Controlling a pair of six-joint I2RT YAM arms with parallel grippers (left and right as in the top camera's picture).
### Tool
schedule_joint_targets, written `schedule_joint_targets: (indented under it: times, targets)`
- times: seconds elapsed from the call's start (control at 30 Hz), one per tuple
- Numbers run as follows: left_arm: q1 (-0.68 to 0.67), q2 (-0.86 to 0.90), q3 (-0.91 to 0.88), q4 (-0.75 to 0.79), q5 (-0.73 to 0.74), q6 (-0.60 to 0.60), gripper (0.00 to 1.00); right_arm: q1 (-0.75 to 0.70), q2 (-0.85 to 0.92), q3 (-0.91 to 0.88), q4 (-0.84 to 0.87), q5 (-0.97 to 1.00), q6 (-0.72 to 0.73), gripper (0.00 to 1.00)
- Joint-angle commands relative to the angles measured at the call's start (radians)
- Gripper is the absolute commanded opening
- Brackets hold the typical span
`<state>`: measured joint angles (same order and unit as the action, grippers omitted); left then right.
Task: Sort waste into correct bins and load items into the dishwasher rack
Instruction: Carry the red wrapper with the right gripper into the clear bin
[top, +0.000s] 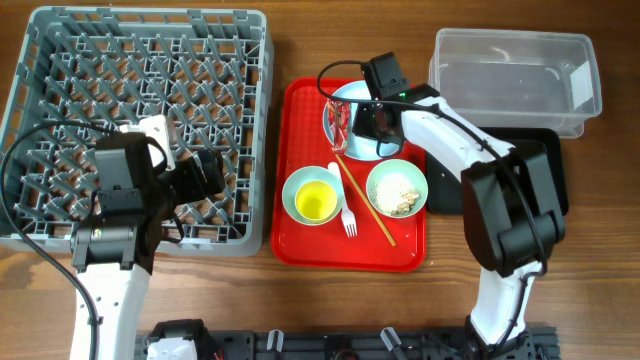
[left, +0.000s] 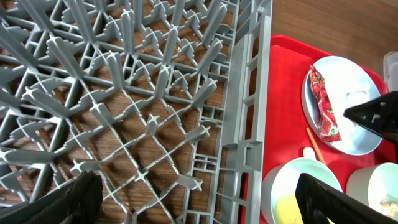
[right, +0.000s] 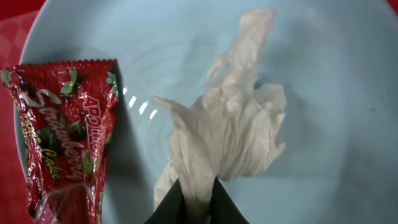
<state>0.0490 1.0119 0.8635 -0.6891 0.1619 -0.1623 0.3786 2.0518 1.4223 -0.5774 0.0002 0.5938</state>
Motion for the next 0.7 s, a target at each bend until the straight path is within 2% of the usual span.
schedule_joint_targets:
  times: [0.0, 0.17, 0.2, 0.3, 0.33, 0.37, 0.4, 0.57, 0.67]
  targets:
    - [0.008, 0.002, 0.021, 0.003, -0.001, -0.003, 1.00, -0.064, -0.172, 0.070, -0.023, 0.141, -0.057, 0.12]
    - [0.008, 0.002, 0.021, 0.003, -0.001, -0.003, 1.00, -0.218, -0.320, 0.085, 0.012, 0.289, -0.074, 0.18]
    - [0.008, 0.002, 0.021, 0.003, -0.001, -0.003, 1.00, -0.245, -0.321, 0.085, 0.016, 0.289, -0.074, 0.22]
    - [0.008, 0.002, 0.021, 0.003, -0.002, -0.003, 1.00, -0.332, -0.297, 0.082, 0.016, 0.263, -0.077, 0.52]
    - [0.008, 0.002, 0.021, 0.004, -0.002, -0.003, 1.00, -0.352, -0.291, 0.082, 0.020, 0.234, -0.099, 0.69]
    - [0.008, 0.002, 0.021, 0.004, -0.001, -0.003, 1.00, -0.365, -0.290, 0.082, 0.027, 0.209, -0.121, 0.79]
    - [0.008, 0.002, 0.021, 0.003, -0.001, -0.003, 1.00, -0.373, -0.293, 0.082, 0.043, 0.173, -0.153, 0.82]
    - [0.008, 0.002, 0.021, 0.004, -0.002, -0.003, 1.00, -0.325, -0.343, 0.084, 0.060, -0.093, -0.184, 0.83]
    - [0.008, 0.002, 0.021, 0.004, -0.002, -0.002, 1.00, -0.222, -0.331, 0.072, 0.012, -0.146, -0.183, 0.83]
